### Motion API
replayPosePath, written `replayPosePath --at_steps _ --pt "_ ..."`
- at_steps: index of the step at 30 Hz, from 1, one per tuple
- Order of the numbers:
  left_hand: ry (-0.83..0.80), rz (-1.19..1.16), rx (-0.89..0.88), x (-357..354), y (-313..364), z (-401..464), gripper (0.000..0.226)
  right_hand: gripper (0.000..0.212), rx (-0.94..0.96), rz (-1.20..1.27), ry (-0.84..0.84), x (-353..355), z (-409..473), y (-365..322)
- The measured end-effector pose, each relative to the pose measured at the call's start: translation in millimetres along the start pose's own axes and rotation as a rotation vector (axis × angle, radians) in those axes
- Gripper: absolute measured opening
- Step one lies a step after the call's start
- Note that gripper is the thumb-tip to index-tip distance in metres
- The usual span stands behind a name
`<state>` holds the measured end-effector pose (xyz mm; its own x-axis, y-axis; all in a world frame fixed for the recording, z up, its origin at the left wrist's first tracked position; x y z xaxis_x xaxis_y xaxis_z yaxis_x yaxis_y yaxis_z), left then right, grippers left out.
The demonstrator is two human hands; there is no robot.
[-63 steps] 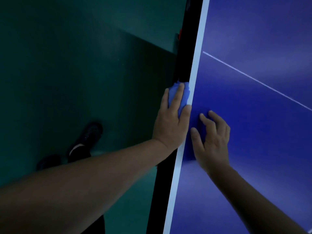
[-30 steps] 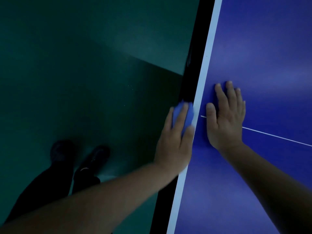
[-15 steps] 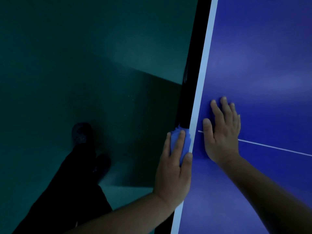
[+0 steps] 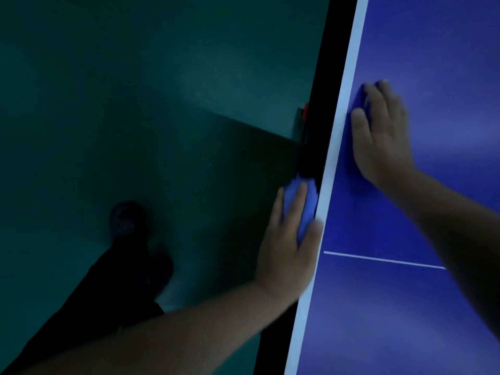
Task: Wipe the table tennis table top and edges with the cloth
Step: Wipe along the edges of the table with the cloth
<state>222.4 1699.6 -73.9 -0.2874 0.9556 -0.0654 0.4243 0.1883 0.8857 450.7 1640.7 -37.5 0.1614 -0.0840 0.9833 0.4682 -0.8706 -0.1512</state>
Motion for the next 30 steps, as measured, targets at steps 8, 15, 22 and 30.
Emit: replayPosePath --at_steps 8,15,22,30 --pt "-0.006 -0.011 0.042 7 36 95 0.056 0.065 -0.037 0.001 0.04 -2 17 -3" --pt "0.046 0.003 -0.047 11 57 146 0.061 0.064 -0.027 0.003 0.045 -3 17 -1" --pt "0.016 0.038 0.047 2 37 74 0.057 0.064 -0.022 0.009 0.047 -5 16 1" --pt "0.051 -0.088 0.042 18 89 232 0.059 0.062 -0.005 -0.001 0.056 -5 17 -1"
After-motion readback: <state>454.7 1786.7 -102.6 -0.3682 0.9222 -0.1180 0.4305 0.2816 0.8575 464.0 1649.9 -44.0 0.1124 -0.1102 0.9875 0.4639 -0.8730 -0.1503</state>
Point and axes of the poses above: each hand's wrist, its own z-axis towards the middle knuckle, its own x-axis out of the back of the hand, y = z × x, the point moved 1 cm from there along z, towards the middle knuckle, and after that the axes turned 6 degrees about x, right-handed, at the moved point
